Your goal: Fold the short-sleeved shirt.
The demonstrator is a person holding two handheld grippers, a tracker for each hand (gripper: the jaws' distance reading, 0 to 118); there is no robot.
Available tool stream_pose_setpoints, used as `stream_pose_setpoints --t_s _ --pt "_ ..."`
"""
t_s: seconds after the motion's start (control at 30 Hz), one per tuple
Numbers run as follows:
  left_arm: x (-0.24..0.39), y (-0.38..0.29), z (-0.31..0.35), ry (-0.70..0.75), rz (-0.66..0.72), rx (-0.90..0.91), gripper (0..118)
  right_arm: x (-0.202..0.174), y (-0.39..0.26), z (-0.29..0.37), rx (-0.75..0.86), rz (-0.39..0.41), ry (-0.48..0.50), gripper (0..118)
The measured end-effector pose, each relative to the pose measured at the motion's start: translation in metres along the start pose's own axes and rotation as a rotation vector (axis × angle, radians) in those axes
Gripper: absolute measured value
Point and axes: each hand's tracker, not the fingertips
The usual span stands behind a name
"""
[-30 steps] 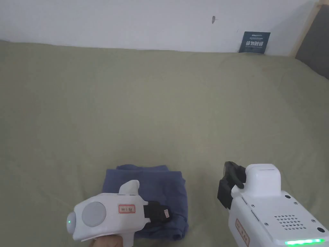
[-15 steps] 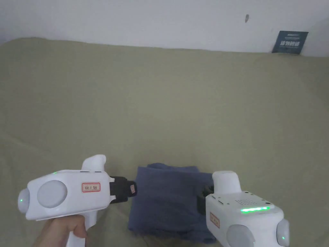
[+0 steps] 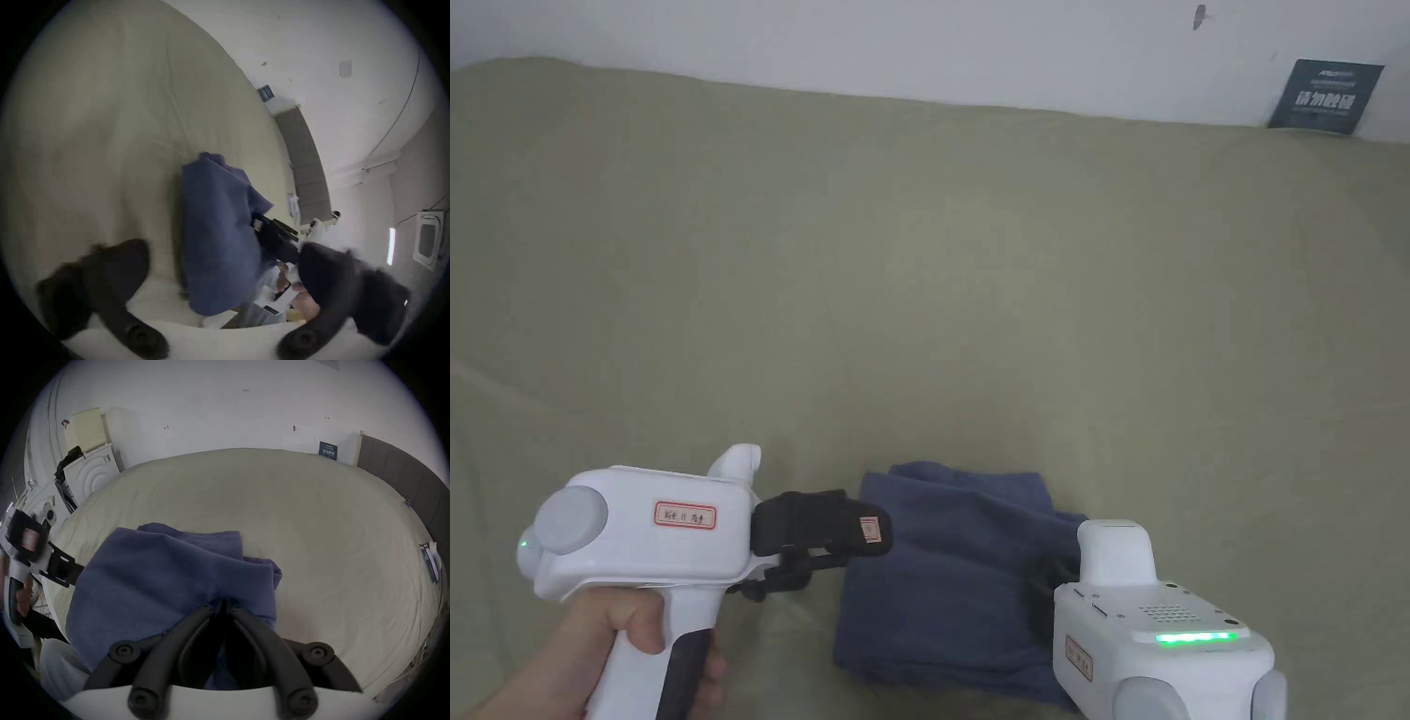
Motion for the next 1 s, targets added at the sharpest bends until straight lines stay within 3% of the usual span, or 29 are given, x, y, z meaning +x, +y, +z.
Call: stream_pose_setpoints --t_s 0.1,0.27,0.37,0.4,0.43,0.47,0.5,0.6,0.77,1.0 --pt "0.002 0.005 -0.018 0.006 0.021 -0.007 116 0.0 0.001 0.0 -0.005 -0.001 0.0 8" --pt "0.001 0.009 -0.053 -0.113 0.07 -0.088 111 0.004 0.004 -0.001 -0.021 -0.033 0.017 8" --pt "-0.007 0.018 -0.059 -0.054 0.037 -0.06 80 0.008 0.005 0.0 -0.025 -0.042 0.03 8" --pt "-0.007 0.018 -0.058 -0.011 0.031 -0.05 80 0.009 0.006 0.001 -0.026 -0.044 0.034 8" --pt "-0.011 0.016 -0.061 0.089 0.014 -0.043 37 0.01 0.006 0.003 -0.02 -0.044 0.042 8" --pt "-0.016 0.013 -0.064 0.052 0.04 -0.063 24 0.011 0.008 0.007 -0.006 -0.047 0.071 8" --pt "-0.018 0.013 -0.06 -0.003 0.084 -0.044 24 0.01 0.01 0.013 0.002 -0.046 0.059 8" --pt "-0.008 0.01 -0.056 0.033 0.066 -0.034 24 0.01 0.019 0.05 0.18 -0.04 0.034 8" --pt "0.004 0.01 -0.051 0.08 0.051 -0.024 24 0.006 0.042 0.128 0.562 0.048 -0.15 8" --pt "0.02 0.009 -0.039 0.123 0.028 -0.015 24 0.008 0.062 0.179 0.726 0.073 -0.232 8"
